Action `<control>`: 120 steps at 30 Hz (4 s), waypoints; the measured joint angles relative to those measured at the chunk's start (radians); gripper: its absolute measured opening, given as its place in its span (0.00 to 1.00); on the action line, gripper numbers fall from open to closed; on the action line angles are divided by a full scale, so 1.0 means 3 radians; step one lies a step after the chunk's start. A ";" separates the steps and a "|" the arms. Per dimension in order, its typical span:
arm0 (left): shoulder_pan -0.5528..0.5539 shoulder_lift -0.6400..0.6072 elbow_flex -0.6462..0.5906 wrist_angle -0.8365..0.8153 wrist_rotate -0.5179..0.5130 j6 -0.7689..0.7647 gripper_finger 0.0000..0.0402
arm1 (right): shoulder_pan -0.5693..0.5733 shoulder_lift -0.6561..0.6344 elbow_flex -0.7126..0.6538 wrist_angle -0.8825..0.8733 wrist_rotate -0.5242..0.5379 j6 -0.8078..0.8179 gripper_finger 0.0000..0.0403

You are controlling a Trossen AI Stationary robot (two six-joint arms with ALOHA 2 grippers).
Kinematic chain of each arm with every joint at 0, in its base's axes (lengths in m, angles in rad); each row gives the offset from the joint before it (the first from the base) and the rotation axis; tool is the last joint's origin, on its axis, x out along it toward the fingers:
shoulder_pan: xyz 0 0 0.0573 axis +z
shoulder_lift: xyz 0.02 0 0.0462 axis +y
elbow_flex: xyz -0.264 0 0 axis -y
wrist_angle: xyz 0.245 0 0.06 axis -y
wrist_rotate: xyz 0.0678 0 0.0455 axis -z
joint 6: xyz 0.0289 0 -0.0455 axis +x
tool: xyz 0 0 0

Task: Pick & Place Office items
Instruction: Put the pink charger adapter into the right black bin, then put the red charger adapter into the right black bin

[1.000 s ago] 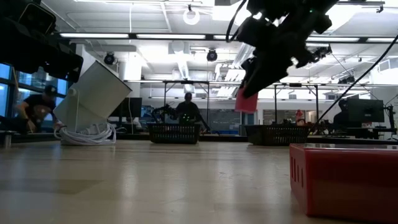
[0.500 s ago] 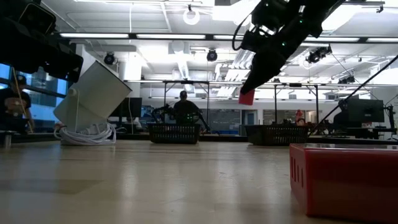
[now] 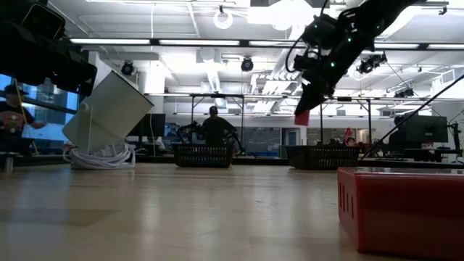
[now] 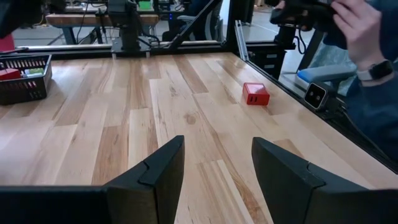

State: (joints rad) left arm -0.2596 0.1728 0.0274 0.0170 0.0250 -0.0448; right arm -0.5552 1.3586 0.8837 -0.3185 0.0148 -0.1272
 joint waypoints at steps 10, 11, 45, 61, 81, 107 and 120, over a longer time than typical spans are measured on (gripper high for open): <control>0.0001 0.0000 0.0000 0.0000 0.0000 0.0000 0.45 | -0.0385 0.0000 0.0000 -0.0175 0.0221 0.0197 0.37; 0.0001 0.0000 0.0000 0.0000 0.0000 0.0000 0.45 | -0.0413 0.0000 0.0000 -0.0192 0.0223 0.0250 0.37; 0.0001 0.0000 0.0001 0.0000 -0.0001 0.0000 0.45 | -0.0528 0.0702 0.0000 -0.0232 0.0736 0.0872 0.37; 0.0001 0.0000 0.0001 0.0001 -0.0001 0.0000 0.45 | -0.0528 0.0710 0.0000 -0.0310 0.0704 0.0952 0.42; 0.0000 0.0000 0.0001 0.0000 0.0000 0.0000 0.45 | -0.0528 0.0611 0.0000 -0.0306 0.0723 0.0947 0.43; 0.0000 0.0000 0.0000 0.0000 0.0000 0.0000 0.45 | 0.0316 -0.0034 0.0000 -0.0319 -0.0331 0.0495 0.38; 0.0001 0.0000 0.0001 0.0000 0.0000 0.0000 0.45 | 0.1589 -0.0034 0.0000 -0.0020 -0.0322 0.0495 0.36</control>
State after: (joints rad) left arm -0.2593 0.1726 0.0276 0.0170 0.0250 -0.0448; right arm -0.0783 1.3483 0.8837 -0.3245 -0.0818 0.0212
